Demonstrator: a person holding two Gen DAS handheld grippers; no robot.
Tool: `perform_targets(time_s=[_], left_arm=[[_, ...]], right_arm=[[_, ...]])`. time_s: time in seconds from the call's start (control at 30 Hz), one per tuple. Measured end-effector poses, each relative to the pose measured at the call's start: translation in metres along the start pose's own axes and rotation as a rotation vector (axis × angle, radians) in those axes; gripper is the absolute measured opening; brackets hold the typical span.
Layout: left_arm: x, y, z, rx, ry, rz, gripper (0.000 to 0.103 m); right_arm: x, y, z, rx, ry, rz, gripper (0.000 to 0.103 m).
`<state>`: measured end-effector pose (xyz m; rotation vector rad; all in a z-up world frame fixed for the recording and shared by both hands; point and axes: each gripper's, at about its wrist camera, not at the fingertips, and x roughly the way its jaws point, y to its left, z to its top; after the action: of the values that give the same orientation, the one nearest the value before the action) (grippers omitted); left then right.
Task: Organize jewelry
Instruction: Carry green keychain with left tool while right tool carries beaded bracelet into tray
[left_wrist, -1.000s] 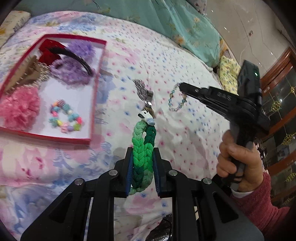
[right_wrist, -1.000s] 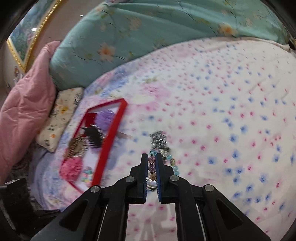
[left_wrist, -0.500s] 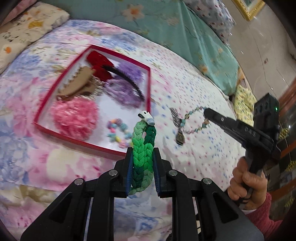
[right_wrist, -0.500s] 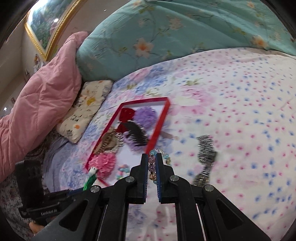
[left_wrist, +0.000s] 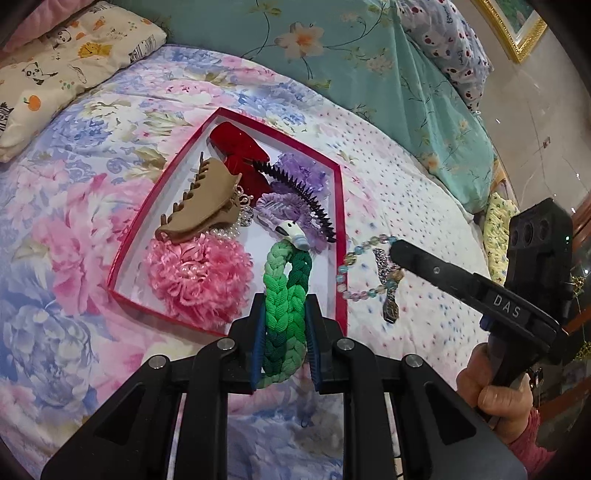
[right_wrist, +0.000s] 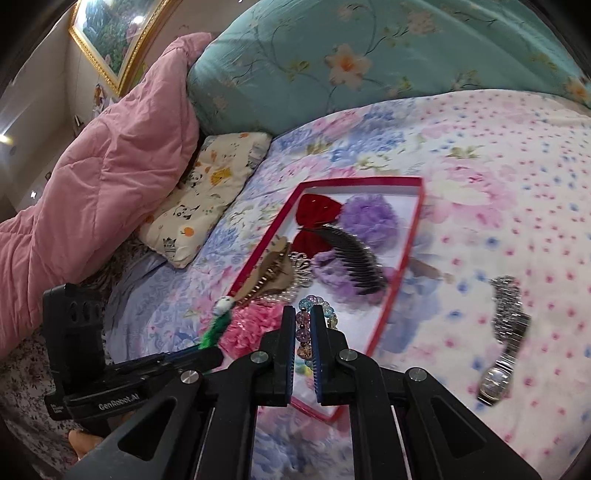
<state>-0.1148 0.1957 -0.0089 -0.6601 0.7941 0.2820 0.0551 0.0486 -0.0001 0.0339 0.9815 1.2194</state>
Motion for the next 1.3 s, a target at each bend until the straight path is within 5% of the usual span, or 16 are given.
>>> perform_targets(time_s=[0.73,1.3], left_arm=[[0.077,0.005,0.009,0.031,0.184,0.106,0.018],[0.081,0.000,0.008,0.041,0.199,0.133,0.025]], right_arm=[[0.077,-0.029,-0.009,0.022,0.133,-0.047,0.008],[0.081,-0.034,-0.006,0.018,0.150,-0.064,0.012]])
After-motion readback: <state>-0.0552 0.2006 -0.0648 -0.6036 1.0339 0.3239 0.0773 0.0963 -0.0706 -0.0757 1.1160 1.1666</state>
